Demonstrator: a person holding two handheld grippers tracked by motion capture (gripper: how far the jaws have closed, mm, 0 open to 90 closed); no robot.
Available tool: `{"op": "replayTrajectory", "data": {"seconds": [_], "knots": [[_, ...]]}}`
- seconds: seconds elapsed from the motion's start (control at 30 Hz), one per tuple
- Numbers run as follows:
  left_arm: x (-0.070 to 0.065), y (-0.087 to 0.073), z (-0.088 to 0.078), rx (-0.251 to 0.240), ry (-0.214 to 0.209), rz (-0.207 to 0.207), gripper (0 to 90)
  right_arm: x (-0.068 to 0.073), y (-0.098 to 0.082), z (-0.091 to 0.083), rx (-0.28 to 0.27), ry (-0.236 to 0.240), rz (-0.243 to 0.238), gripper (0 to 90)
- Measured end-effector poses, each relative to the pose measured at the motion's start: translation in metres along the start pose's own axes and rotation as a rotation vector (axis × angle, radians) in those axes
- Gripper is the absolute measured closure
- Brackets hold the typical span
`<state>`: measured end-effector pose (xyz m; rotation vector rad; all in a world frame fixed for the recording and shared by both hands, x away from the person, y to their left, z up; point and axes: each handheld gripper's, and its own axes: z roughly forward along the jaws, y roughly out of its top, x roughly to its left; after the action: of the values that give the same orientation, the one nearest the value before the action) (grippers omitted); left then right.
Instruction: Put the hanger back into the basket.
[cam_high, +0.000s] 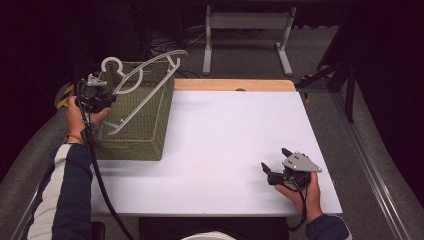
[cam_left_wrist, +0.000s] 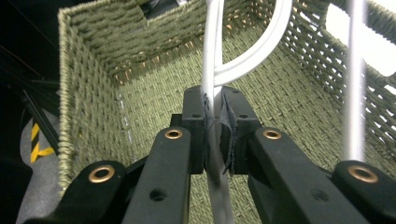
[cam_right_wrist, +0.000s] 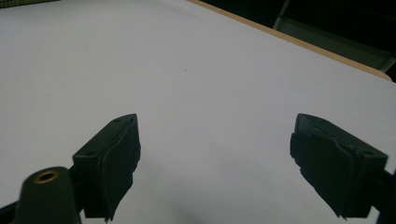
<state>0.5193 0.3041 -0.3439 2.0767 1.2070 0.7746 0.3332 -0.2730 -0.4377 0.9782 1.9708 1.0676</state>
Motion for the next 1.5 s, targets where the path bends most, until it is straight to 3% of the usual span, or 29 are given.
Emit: {"op": "replayTrajectory", "data": {"seconds": [0.27,0.53,0.73,1.07,1.5], "knots": [[0.004,-0.004,0.009,0.037,0.023,-0.029,80.9,-0.001,-0.001,0.000,0.004,0.003,0.004,16.4],[0.002,-0.003,0.002,-0.010,0.065,-0.036,74.3,-0.001,0.000,0.000,0.003,0.003,0.006,16.4],[0.001,-0.003,-0.003,-0.044,0.028,-0.034,78.0,-0.001,0.000,0.000,0.001,0.001,0.006,16.4],[-0.009,0.004,-0.010,-0.089,0.006,-0.006,77.6,0.000,0.000,0.000,0.001,0.003,-0.001,16.4],[-0.043,0.010,-0.019,-0.181,-0.088,0.036,74.6,0.002,0.000,0.000,0.001,0.004,-0.011,16.3]]}}
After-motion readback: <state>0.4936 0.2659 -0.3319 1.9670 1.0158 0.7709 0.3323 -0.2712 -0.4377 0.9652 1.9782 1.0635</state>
